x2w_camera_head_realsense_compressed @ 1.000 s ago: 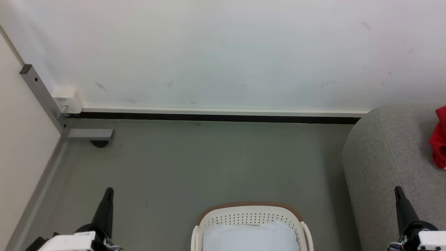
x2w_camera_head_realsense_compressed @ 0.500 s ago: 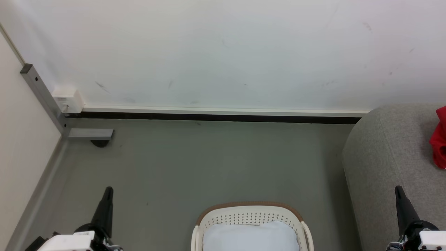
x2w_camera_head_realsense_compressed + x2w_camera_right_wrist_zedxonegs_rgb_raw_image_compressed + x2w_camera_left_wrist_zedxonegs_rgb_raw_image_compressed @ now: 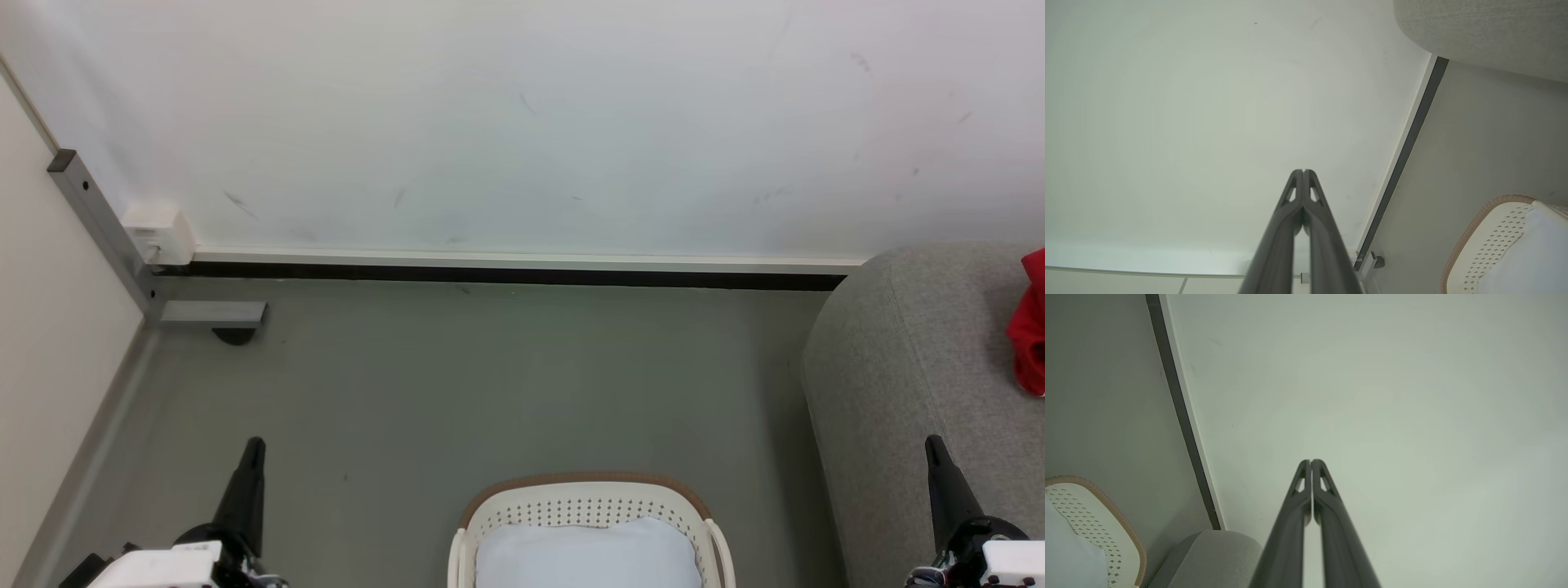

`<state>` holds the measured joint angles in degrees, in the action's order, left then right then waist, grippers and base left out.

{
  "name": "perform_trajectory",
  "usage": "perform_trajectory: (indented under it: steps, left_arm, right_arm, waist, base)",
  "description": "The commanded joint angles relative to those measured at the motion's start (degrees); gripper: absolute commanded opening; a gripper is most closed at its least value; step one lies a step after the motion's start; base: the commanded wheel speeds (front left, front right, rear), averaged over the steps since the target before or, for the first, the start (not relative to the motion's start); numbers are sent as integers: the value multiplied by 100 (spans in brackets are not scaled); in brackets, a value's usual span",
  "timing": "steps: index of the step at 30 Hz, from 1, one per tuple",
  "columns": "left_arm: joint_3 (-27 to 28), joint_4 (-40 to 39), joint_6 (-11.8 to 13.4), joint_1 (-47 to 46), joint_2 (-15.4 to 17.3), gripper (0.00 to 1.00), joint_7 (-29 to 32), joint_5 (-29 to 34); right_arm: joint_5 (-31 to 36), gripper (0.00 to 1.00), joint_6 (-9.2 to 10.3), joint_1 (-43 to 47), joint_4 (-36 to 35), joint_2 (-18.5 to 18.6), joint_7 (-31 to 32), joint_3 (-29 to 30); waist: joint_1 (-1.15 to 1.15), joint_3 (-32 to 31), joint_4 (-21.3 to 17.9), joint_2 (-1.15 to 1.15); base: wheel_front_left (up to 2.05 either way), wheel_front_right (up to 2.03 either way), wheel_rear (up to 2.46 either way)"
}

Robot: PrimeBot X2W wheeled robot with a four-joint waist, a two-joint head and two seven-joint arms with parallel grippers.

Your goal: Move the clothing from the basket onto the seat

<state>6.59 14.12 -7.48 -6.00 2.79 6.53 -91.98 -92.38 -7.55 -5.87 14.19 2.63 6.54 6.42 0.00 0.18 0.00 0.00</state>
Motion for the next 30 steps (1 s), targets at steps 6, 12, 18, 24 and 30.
perform_trajectory:
  steps: [6,12,18,24,30]
  left_arm:
    - [13,-21,-14,-47,10,0,23,-77]
    - [12,-21,-14,-47,10,0,23,-78]
    - [12,-21,-14,-47,10,0,22,-78]
    - [12,-21,-14,-47,10,0,22,-78]
    - [12,-21,-14,-47,10,0,22,-77]
  right_arm:
    - [-8,0,12,-73,-30,47,20,23]
    - [-8,0,12,-73,-30,47,20,23]
    - [-8,0,12,-73,-30,47,19,23]
    - [-8,0,12,-73,-30,47,19,23]
    - [-8,0,12,-73,-31,47,19,23]
  waist:
    - [0,0,0,0]
    - [0,0,0,0]
    - [0,0,0,0]
    - [0,0,0,0]
    - [0,0,0,0]
  base:
    - [0,0,0]
    - [0,0,0]
    - [0,0,0]
    - [0,0,0]
    - [0,0,0]
